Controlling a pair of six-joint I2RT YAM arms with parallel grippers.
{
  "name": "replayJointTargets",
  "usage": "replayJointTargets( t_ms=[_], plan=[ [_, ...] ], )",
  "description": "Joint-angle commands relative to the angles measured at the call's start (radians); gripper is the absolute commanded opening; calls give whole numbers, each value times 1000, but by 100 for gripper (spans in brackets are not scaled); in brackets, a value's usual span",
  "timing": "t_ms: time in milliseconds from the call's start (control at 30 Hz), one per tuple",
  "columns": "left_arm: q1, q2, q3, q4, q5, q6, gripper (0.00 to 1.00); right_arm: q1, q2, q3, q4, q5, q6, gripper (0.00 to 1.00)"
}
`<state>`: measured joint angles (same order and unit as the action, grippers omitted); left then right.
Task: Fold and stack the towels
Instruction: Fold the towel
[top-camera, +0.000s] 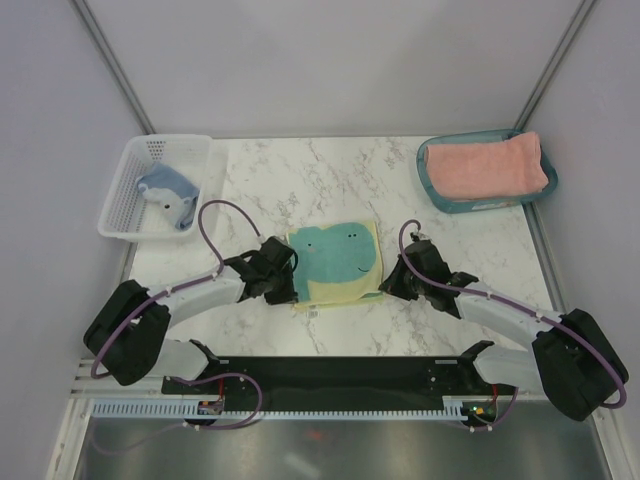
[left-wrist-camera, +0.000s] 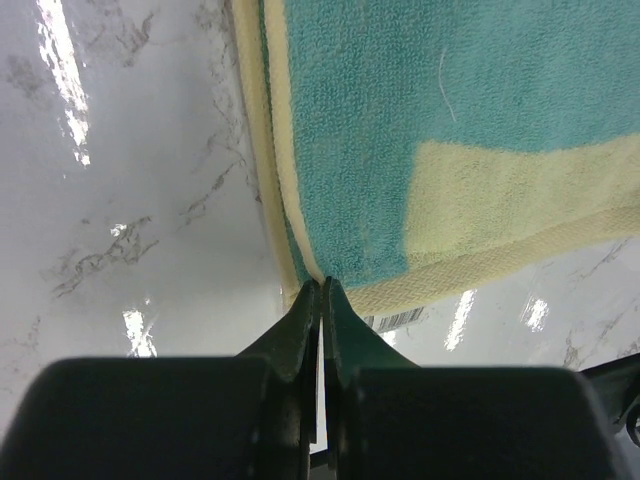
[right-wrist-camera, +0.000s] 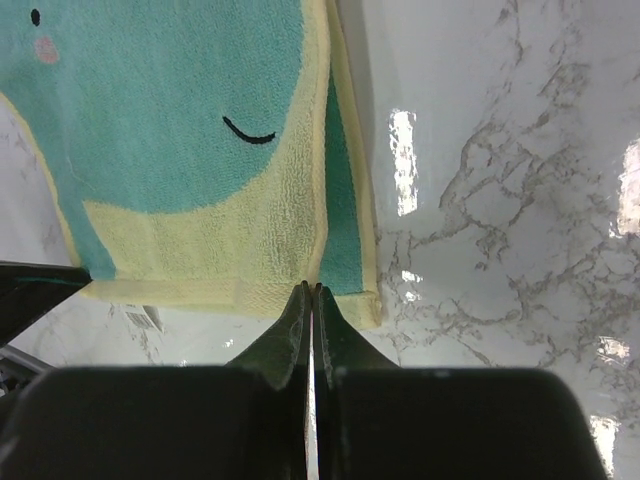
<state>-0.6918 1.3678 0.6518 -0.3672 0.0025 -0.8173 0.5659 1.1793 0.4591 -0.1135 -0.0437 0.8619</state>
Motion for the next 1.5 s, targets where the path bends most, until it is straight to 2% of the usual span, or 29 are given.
replayJointTargets(
  t_ms=[0, 200, 333, 400, 467, 567, 900, 1100, 1233, 1467],
  plan=[
    [-5, -27, 52, -28, -7, 27, 2, 5, -3, 49, 0, 21, -17, 0],
    [-5, -94, 131, -117, -7, 46, 2, 5, -6, 128, -86, -2, -46, 0],
    [-5, -162, 97, -153, 33, 47, 2, 5, -62, 104, -173, -27, -80, 0],
    [-5, -177, 19, -141, 34, 23, 2, 5, -92, 55, -167, -35, -64, 0],
    [-5, -173, -73, -63, 71, -2, 2, 5, -113, -17, -138, -32, -54, 0],
    [-6, -127, -129, 8, 103, -13, 2, 6, -112, -82, -78, -38, -35, 0],
    [-6, -87, -142, 2, 48, 18, 2, 6, -72, -172, 28, -36, -14, 0],
    [-5, -87, -141, -21, 31, 32, 2, 5, -92, -165, 8, -28, -21, 0],
    [-6, -105, -123, -74, 4, 52, 2, 6, -118, -145, -66, 16, -41, 0],
    [-6, -104, -107, -98, 28, 66, 2, 5, -141, -162, -68, -24, -67, 0]
  ],
)
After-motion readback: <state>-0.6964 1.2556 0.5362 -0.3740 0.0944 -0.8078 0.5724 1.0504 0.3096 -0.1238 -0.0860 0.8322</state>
